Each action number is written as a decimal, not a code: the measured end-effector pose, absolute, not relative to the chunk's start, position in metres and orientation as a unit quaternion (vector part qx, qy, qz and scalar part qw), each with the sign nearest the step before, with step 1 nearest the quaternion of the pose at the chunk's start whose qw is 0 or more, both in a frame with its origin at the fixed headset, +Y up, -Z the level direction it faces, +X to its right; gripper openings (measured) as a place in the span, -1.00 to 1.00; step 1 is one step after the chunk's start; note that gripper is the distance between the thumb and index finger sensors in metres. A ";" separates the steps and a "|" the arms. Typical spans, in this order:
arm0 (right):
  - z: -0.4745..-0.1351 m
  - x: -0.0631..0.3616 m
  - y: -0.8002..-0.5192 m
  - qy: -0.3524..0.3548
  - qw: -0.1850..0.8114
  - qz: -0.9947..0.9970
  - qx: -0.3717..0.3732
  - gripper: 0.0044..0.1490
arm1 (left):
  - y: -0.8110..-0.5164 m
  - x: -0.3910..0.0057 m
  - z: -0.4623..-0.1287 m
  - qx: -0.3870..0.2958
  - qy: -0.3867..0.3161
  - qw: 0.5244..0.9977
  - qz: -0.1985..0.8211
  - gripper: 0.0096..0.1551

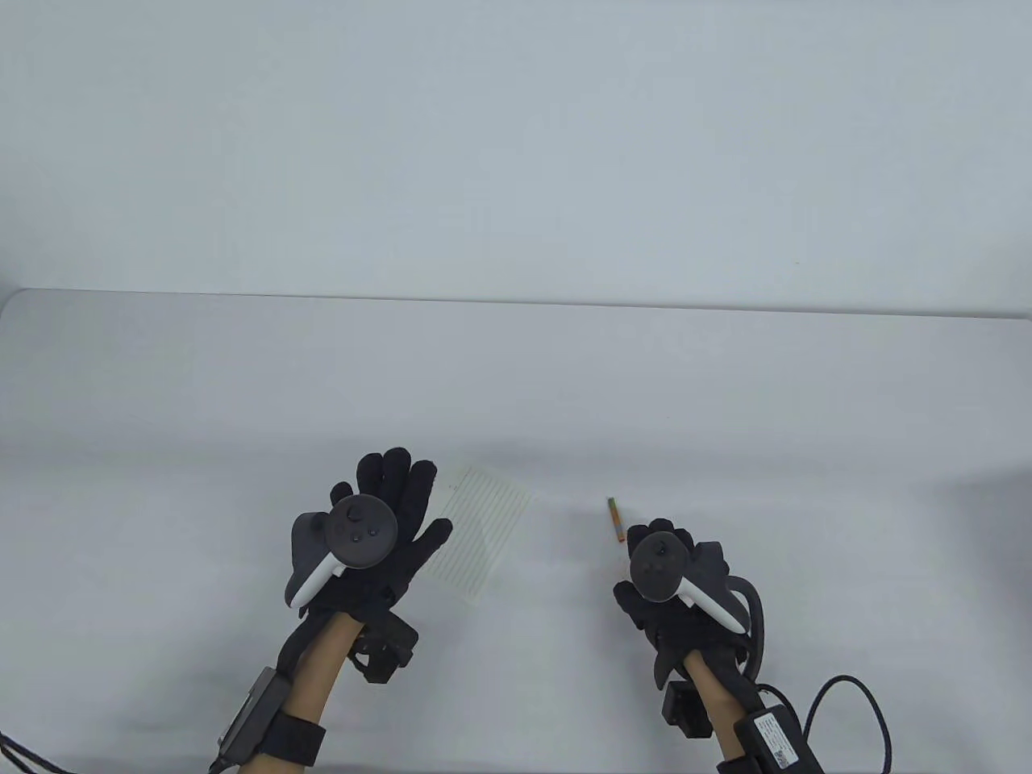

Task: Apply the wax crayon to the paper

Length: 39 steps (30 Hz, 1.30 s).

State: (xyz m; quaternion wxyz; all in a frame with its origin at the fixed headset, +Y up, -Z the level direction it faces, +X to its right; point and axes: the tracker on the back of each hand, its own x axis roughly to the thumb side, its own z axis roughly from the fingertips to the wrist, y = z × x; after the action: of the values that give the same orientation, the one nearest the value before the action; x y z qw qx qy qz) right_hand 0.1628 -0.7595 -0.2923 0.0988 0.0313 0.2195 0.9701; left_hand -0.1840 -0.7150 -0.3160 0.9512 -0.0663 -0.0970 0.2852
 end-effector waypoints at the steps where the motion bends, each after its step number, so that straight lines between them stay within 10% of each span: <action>1: -0.292 0.163 -0.759 0.220 0.099 0.970 0.032 -0.04 | -0.708 -0.183 -0.320 -0.067 -0.094 0.952 0.283 -0.12; 12: -0.295 0.161 -0.758 0.223 0.106 0.968 0.039 -0.04 | -0.663 -0.171 -0.380 -0.117 -0.017 0.954 0.275 -0.14; 39: -0.304 0.165 -0.766 0.246 0.111 0.963 0.027 -0.04 | -0.785 -0.142 -0.417 -0.272 0.065 0.947 0.157 -0.27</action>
State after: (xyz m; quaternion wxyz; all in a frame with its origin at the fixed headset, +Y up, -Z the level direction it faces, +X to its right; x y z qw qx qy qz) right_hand 0.1654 -0.7659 -0.3037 0.1111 0.0266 0.2457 0.9626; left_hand -0.1425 -0.7845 -0.4174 0.9473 -0.2716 0.0651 0.1567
